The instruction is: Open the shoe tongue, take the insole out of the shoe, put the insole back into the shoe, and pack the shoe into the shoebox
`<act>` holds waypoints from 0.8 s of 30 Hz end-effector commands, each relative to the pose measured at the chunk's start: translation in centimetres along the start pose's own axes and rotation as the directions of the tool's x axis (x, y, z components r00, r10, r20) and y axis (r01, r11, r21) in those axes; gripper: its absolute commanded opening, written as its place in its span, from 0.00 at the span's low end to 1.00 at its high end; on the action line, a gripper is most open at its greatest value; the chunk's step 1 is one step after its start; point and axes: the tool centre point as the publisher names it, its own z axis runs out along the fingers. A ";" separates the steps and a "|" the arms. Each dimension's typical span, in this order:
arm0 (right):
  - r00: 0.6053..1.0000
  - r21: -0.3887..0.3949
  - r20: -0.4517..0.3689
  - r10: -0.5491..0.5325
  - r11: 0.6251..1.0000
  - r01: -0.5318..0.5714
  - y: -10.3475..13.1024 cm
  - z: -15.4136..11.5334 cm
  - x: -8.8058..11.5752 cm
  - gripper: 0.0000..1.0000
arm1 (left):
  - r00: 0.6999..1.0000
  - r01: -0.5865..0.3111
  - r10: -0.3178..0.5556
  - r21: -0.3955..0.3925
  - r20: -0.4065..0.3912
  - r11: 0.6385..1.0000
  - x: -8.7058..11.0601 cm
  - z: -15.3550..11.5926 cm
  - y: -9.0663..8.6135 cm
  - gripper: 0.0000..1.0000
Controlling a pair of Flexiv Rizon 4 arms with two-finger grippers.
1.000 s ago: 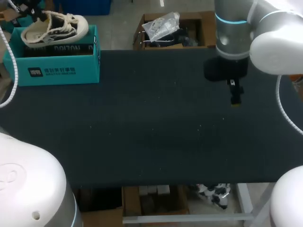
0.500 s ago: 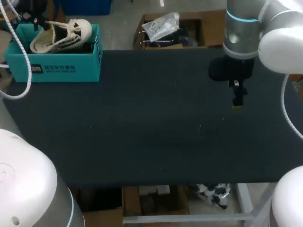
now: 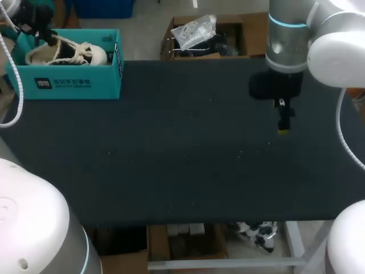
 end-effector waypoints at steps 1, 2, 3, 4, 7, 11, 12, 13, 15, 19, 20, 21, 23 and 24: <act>1.000 0.000 0.001 0.001 1.000 -0.001 -0.1 -0.1 0.1 1.00 | 0.963 0.002 -0.005 -0.011 -0.271 1.000 -0.7 1.2 0.3 0.00; 1.000 0.000 0.001 0.001 1.000 -0.001 -0.1 -0.1 0.1 1.00 | 0.959 0.000 -0.006 -0.021 -0.282 1.000 -0.7 1.7 0.3 0.00; 1.000 0.000 0.001 0.001 1.000 -0.001 -0.1 -0.1 0.1 1.00 | 0.957 0.003 -0.011 -0.029 -0.289 1.000 -0.6 2.1 0.3 0.00; 1.000 0.000 0.001 0.001 1.000 -0.001 -0.1 -0.1 0.1 1.00 | 0.954 0.007 -0.018 -0.037 -0.299 0.999 -0.6 2.6 0.4 0.00; 1.000 0.000 0.001 0.001 1.000 -0.001 -0.1 -0.1 0.1 1.00 | 0.942 0.016 -0.035 -0.057 -0.333 0.998 -0.8 3.7 0.6 0.00; 1.000 0.000 0.001 0.001 1.000 -0.001 -0.1 -0.1 0.1 1.00 | 0.938 0.029 -0.062 -0.100 -0.342 0.995 -1.0 4.4 0.9 0.00; 1.000 0.000 0.001 0.001 1.000 -0.001 -0.1 -0.1 0.1 1.00 | 0.937 0.027 -0.061 -0.104 -0.344 0.994 -1.1 4.5 0.9 0.40; 1.000 0.000 0.001 0.001 1.000 -0.001 -0.1 -0.1 0.1 1.00 | 0.942 0.038 -0.075 -0.116 -0.328 0.993 -1.1 4.5 1.0 0.93; 1.000 0.000 0.001 0.001 1.000 -0.001 -0.1 -0.1 0.1 1.00 | 0.941 0.044 -0.082 -0.121 -0.328 0.992 -1.2 4.6 1.1 1.00; 1.000 0.000 0.001 0.001 1.000 -0.001 -0.1 -0.1 0.1 1.00 | 0.945 0.071 -0.106 -0.121 -0.311 0.990 -1.2 4.6 1.2 1.00; 1.000 0.000 0.001 0.001 1.000 -0.001 -0.1 -0.1 0.1 1.00 | 0.946 0.073 -0.107 -0.119 -0.305 0.990 -1.2 4.3 1.2 1.00; 1.000 0.000 0.001 0.001 1.000 -0.001 -0.1 -0.1 0.1 1.00 | 0.948 0.077 -0.109 -0.118 -0.298 0.990 -1.1 3.9 1.1 1.00; 1.000 0.000 0.001 0.001 1.000 -0.001 -0.1 -0.1 0.1 1.00 | 0.947 0.076 -0.108 -0.116 -0.302 0.990 -0.9 3.0 0.7 1.00; 1.000 0.000 0.001 0.001 1.000 -0.001 -0.1 -0.1 0.1 1.00 | 0.948 0.081 -0.112 -0.115 -0.299 0.990 -0.8 2.5 0.5 1.00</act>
